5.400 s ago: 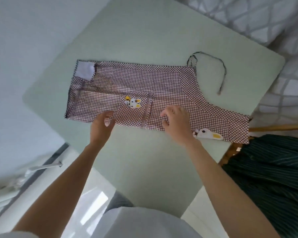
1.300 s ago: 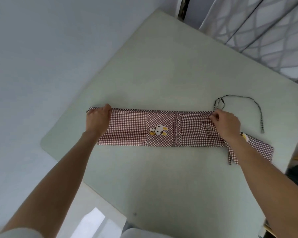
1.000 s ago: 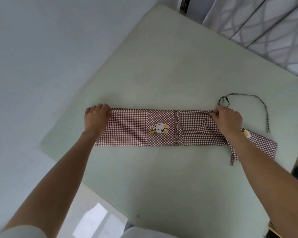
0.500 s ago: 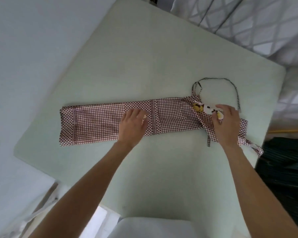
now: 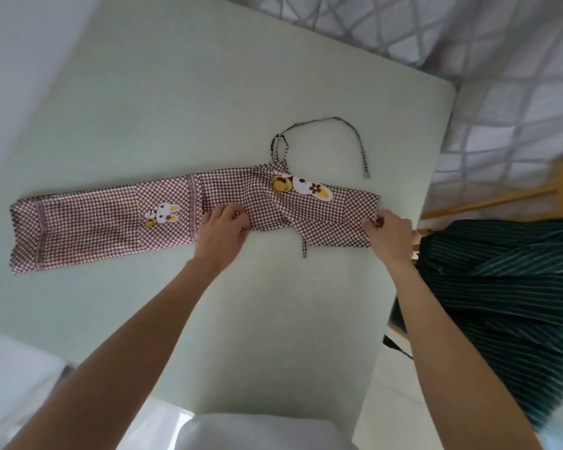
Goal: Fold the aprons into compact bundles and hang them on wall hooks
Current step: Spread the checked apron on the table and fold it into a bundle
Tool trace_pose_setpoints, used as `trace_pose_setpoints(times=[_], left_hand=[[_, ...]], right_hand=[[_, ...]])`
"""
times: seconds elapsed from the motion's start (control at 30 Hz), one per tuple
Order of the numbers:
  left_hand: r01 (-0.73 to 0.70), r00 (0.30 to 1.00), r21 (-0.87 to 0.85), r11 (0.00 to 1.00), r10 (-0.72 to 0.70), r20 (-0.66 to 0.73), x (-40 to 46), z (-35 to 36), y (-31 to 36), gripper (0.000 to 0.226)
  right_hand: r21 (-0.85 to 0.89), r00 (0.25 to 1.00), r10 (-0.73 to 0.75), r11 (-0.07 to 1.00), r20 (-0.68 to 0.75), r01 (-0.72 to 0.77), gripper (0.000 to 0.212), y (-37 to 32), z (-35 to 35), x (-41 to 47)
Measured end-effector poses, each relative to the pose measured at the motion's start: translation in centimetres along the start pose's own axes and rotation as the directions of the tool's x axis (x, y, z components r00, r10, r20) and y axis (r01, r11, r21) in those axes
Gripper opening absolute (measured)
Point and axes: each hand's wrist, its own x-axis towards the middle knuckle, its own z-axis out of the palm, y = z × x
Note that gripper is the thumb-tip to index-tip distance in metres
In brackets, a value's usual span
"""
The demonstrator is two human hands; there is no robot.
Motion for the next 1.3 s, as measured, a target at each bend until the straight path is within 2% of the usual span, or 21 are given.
trace_pose_setpoints(times=[0.1,0.17,0.23,0.33,0.43,0.57,0.67,0.77,0.87,0.97,1.03,1.17,1.23,1.3], left_hand=[[-0.016,1.000,0.026,1.000,0.016,0.004,-1.6,-0.2,-0.9,0.009],[-0.021,0.999,0.039,0.999,0.019,0.045,-2.7,-0.1,-1.1,0.009],[0.000,0.998,0.050,0.999,-0.003,0.061,-3.4,-0.1,-0.9,0.013],[0.037,0.999,0.019,0.999,-0.037,0.029,-3.5,-0.1,0.8,0.033],[0.050,0.998,-0.016,0.999,-0.049,0.036,-1.9,0.0,3.4,0.052],[0.111,0.965,0.040,0.993,-0.118,0.235,0.3,1.2,5.6,0.073],[0.119,0.950,0.050,0.992,-0.128,0.284,0.3,2.0,5.8,0.081],[0.072,0.977,-0.031,0.997,-0.064,0.204,-0.6,1.7,5.3,0.077],[0.098,0.994,-0.184,0.978,-0.104,-0.022,-2.3,0.7,4.4,0.060],[0.188,0.928,-0.395,0.899,-0.295,-0.229,-4.9,-0.2,1.7,0.039],[0.255,0.867,-0.451,0.855,-0.409,-0.284,-6.8,-0.5,-1.1,0.035],[0.441,0.731,-0.527,0.727,-0.631,-0.259,-10.0,-1.8,-8.3,0.036],[0.521,0.666,-0.537,0.664,-0.709,-0.231,-11.2,-2.5,-12.2,0.039],[0.599,0.590,-0.540,0.591,-0.782,-0.201,-12.0,-3.4,-16.3,0.043]], right_hand=[[0.224,0.993,-0.075,0.970,-0.093,0.095,0.027,0.4,-2.2,1.6],[0.302,0.989,-0.137,0.942,-0.056,0.148,0.024,0.7,-3.4,2.7],[0.187,0.977,-0.214,0.959,-0.023,0.215,0.028,0.7,-3.8,3.4],[-0.039,0.963,-0.268,0.963,0.003,0.268,0.035,1.1,-3.1,3.7],[-0.073,0.973,-0.229,0.970,0.042,0.231,0.036,1.9,-2.7,3.4],[-0.091,0.977,-0.203,0.974,0.059,0.207,0.040,3.4,-2.7,2.8],[-0.191,0.975,-0.220,0.958,-0.005,0.215,0.040,4.2,-2.8,2.2],[-0.253,0.955,-0.268,0.940,-0.129,0.230,0.035,4.2,-3.2,1.0],[-0.193,0.880,-0.403,0.912,-0.250,0.362,0.030,3.0,-2.8,-2.0],[-0.054,0.792,-0.547,0.830,-0.270,0.555,0.025,-1.0,-0.7,-5.7],[0.003,0.728,-0.640,0.751,-0.246,0.661,0.024,-4.6,1.6,-7.7],[0.041,0.597,-0.777,0.602,-0.197,0.797,0.021,-12.9,6.5,-11.0],[0.062,0.589,-0.793,0.587,-0.156,0.807,0.027,-17.0,8.9,-12.2],[0.049,0.611,-0.782,0.610,-0.119,0.791,0.030,-20.9,11.2,-13.2]])
